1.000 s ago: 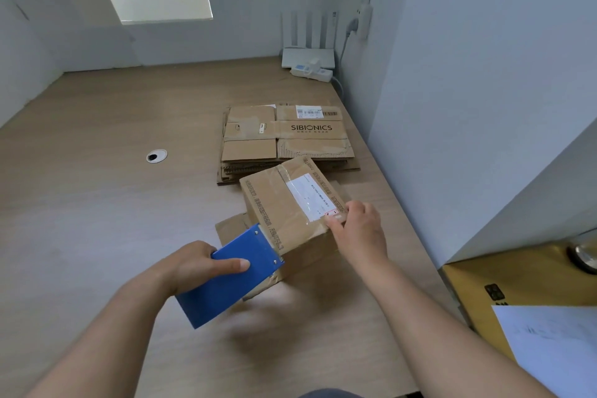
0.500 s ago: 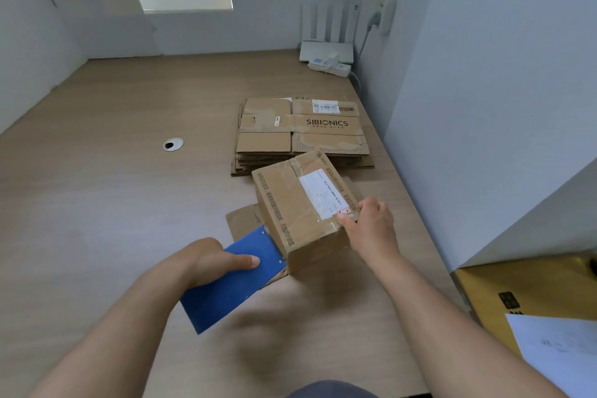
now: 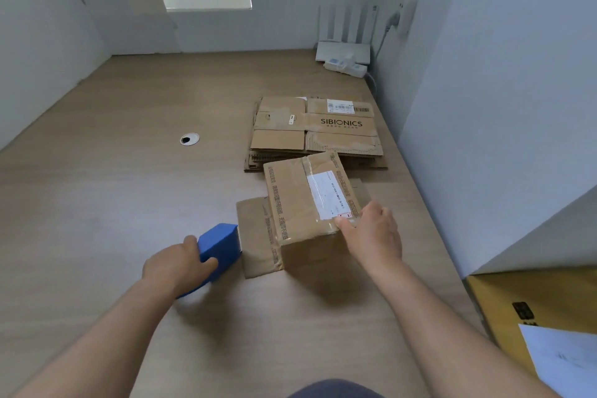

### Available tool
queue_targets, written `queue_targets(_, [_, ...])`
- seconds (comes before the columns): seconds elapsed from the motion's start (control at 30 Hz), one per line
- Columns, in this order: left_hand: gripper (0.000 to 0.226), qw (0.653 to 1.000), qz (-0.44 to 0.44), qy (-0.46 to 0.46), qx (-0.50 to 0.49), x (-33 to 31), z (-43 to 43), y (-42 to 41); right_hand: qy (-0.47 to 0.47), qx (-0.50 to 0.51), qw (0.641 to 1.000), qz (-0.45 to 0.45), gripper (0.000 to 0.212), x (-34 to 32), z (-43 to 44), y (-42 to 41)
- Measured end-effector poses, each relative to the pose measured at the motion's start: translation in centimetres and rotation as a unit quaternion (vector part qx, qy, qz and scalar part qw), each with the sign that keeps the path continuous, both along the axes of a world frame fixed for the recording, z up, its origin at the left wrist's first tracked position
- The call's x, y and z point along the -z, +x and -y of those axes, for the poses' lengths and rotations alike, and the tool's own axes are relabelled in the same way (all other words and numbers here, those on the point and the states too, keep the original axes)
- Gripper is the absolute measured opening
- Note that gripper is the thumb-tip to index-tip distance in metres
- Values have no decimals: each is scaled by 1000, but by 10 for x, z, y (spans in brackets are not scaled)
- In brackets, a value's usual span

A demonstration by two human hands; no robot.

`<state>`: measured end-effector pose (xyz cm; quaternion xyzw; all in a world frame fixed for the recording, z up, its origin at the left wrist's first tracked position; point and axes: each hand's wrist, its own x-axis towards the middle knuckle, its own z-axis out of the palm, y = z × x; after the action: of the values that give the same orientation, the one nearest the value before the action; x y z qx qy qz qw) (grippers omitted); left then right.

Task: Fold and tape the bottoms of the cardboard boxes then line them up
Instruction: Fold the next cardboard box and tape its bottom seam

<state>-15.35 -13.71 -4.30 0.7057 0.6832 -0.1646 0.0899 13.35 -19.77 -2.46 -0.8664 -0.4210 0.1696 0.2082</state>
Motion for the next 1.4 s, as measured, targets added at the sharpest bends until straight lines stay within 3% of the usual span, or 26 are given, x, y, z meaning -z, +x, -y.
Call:
queue_targets(0.1, [29,999,37,23,-4,8,10,-10,-3,-6,1000,13,53,0,1,3])
queue_targets(0.2, [33,999,1,49,14,10,22,-13,2,-15,1000,4,49,0,2,7])
queue_targets(0.27, [48,995,2,96,1,9,28,-8,9,-24,1000,-3,44,0,4,8])
queue_targets(0.37, [65,955,230,187,-22,-6,49,30,15,-33,999,-2,39,0,6,10])
queue_targets(0.43, [62,923,355,146,-13,-21,64,73,11,-34,999,9,48,-1,6,10])
queue_targets(0.5, [60,901,425,86,-18,-22,69,113,-4,-29,999,32,64,-1,6,6])
queue_targets(0.57, [64,875,474,49,-83,-16,62,137,-19,-22,997,71,79,-1,5,-3])
queue_targets(0.7, [72,882,432,43,-186,-2,41,150,-15,-8,996,87,84,4,1,-14])
queue_targets(0.83, [47,877,438,71,-186,2,41,150,69,-1,996,-61,42,13,0,2])
queue_targets(0.93, [37,850,490,89,-172,3,46,142,95,-12,989,-110,30,16,5,13])
queue_targets(1.0, [45,851,496,72,-157,6,46,136,87,-44,990,-103,28,12,7,20])
queue_targets(1.13, [95,947,312,40,-73,2,42,130,-31,-154,986,55,65,-6,8,23])
queue_targets(1.2, [80,966,244,76,-38,-2,39,129,-57,-173,974,131,73,-10,3,20])
queue_targets(1.27, [62,966,240,96,-18,-5,36,126,-49,-190,968,155,66,-11,-1,21])
queue_targets(1.33, [55,957,276,87,-13,-3,32,119,-27,-217,968,120,51,-7,-1,30])
queue_targets(1.4, [53,934,353,48,-6,-1,29,110,2,-224,974,29,38,-1,3,40])
